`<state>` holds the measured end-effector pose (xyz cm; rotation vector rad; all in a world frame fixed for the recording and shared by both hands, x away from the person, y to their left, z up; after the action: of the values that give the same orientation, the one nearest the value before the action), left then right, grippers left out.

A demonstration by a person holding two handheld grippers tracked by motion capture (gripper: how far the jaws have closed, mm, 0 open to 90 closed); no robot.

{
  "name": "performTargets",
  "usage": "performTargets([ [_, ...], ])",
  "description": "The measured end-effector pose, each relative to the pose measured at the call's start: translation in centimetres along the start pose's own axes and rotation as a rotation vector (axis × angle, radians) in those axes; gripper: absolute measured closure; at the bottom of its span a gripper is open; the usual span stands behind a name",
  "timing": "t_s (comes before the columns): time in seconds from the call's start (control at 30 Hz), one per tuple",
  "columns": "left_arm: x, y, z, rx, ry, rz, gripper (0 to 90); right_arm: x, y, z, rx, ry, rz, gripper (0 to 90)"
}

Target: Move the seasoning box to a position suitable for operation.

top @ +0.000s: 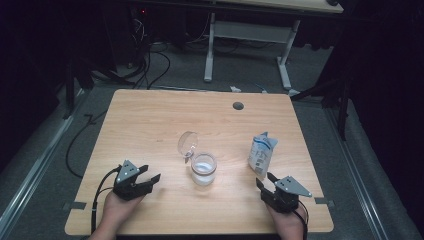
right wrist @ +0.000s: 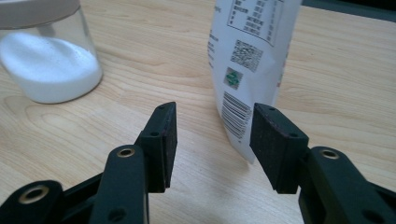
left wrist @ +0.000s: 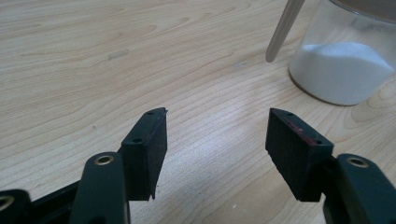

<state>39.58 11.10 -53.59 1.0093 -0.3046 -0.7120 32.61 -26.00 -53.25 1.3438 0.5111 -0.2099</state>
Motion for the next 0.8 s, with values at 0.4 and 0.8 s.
performTargets([
  [0.4,0.1,-0.2,0.1,-0.007,0.009,0.000,39.4,0.4,0.3,-2.0,-0.024,0.048,-0.001,51.3],
  [0.8,-1.0,-0.1,-0.2,-0.039,0.034,0.025,43.1,2.3,1.2,-4.6,-0.058,0.110,-0.016,51.1],
])
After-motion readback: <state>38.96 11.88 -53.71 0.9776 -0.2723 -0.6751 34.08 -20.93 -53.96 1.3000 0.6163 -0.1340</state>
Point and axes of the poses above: each handheld gripper's, and its own axes: x roughly forward along the jaws, y roughly out of its top, z roughly to its right, the point moved 6 cm from there along x, roughly forward along the jaws, and after that the axes turned 9 degrees about -y, right-handed, at the moved point
